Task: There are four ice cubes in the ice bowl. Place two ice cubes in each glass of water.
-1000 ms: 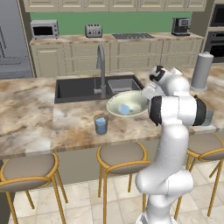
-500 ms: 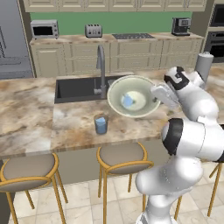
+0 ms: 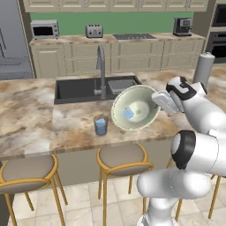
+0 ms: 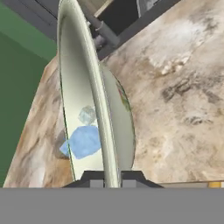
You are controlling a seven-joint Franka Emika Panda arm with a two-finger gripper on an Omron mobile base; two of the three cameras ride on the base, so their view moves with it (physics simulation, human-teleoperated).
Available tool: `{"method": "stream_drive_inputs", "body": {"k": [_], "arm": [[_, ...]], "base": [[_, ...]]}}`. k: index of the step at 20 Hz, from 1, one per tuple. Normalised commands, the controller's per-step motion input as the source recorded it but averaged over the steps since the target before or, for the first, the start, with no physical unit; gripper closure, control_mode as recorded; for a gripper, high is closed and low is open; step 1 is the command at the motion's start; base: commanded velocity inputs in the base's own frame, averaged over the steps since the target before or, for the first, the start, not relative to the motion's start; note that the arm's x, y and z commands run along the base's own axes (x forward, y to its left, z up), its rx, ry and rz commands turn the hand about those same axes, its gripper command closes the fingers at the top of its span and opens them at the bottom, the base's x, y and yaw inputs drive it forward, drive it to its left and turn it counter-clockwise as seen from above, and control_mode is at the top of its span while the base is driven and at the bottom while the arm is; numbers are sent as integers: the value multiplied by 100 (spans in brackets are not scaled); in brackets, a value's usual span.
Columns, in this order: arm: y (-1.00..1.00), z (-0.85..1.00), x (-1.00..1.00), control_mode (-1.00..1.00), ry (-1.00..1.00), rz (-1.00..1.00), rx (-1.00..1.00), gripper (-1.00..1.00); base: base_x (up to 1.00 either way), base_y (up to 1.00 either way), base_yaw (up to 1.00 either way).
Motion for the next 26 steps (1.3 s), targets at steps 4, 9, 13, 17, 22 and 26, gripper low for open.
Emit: {"method": "stream_drive_inputs", "body": {"k": [4,9,13,17,22,26], "arm": [[0,0,0,100,0,0,0,100],[0,0,0,100,0,0,0,100],[0,0,0,100,0,0,0,100],[0,0,0,100,0,0,0,100],[0,0,0,100,0,0,0,100],[0,0,16,-100,1,0,0,100]], "base": [[0,-100,-1],[0,-100,-2],[0,-100,-3],[0,-95,-1],[5,-63,0],[24,-4,0]]}}
